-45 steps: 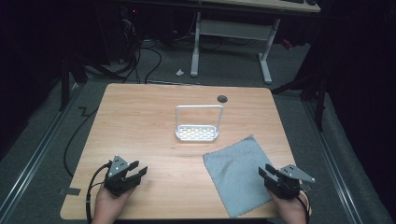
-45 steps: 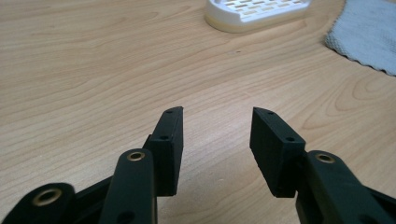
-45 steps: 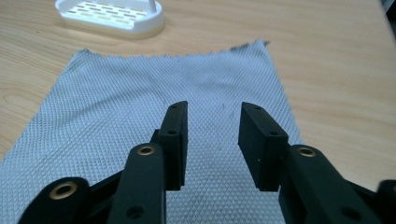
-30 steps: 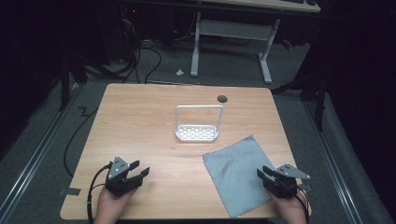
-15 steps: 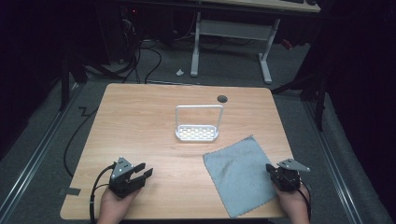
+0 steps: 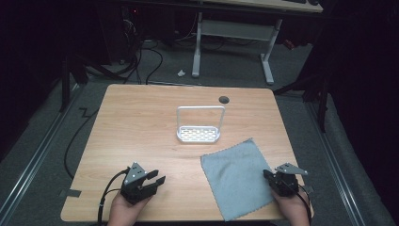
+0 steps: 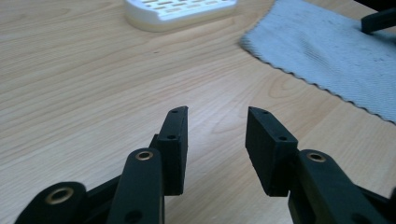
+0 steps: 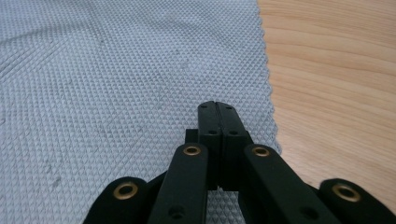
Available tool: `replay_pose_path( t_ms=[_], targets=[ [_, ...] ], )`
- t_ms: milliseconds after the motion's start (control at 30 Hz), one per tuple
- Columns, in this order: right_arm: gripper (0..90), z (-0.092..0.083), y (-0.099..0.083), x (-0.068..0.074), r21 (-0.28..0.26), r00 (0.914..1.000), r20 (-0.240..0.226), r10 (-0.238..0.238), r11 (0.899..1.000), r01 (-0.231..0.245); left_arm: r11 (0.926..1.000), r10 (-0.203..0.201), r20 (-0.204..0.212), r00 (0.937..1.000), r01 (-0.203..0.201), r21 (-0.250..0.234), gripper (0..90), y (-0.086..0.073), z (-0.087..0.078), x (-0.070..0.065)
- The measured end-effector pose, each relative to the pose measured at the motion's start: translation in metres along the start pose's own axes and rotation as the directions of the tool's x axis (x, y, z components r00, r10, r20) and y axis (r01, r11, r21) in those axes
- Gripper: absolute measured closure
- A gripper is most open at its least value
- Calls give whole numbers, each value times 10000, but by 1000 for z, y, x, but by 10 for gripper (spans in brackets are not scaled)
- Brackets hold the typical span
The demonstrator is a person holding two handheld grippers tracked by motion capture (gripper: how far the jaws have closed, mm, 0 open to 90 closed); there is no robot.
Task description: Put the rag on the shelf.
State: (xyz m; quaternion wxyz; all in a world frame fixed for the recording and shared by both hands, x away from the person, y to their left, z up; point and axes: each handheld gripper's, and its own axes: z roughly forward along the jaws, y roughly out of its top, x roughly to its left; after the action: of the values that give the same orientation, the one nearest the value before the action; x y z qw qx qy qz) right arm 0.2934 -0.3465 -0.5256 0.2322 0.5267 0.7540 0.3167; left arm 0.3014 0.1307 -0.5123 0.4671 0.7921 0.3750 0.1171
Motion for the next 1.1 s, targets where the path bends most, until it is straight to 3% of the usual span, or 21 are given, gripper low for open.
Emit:
replay_pose_path(
  t_ms=[300,333,400,600,800,867,967,1033,1100],
  targets=[
    [900,2,1,20,0,9949,-1008,-103,9999,103,9984,334,474,9983,-355,436,565,0,18,-24],
    [900,3,3,28,2,9914,-1268,-332,9994,335,9980,349,558,9978,-377,504,562,-1,21,-26],
    [900,3,4,33,35,9898,-1365,-416,9991,424,9971,448,681,9967,-488,582,561,-1,25,-33],
    [900,9,10,63,0,9723,-2036,-1147,9931,1172,9922,878,949,9916,-955,799,549,-1,37,-50],
    [900,12,13,78,-63,9578,-2412,-1567,9871,1599,9894,952,1124,9891,-1064,984,546,-1,42,-55],
    [900,12,13,80,-42,9568,-2488,-1503,9880,1541,9884,800,1218,9893,-946,1190,541,-1,45,-55],
    [900,12,15,80,-165,9584,-2436,-1489,9886,1494,9839,1025,1000,9897,-1157,1363,548,-2,50,-55],
    [900,12,17,79,-270,9623,-2334,-1399,9902,1374,9828,1101,891,9899,-1218,1387,552,-2,50,-54],
    [897,18,28,75,-498,9737,-1966,-1150,9930,1073,9782,1429,604,9879,-1502,1433,568,-2,49,-54]
  ],
)
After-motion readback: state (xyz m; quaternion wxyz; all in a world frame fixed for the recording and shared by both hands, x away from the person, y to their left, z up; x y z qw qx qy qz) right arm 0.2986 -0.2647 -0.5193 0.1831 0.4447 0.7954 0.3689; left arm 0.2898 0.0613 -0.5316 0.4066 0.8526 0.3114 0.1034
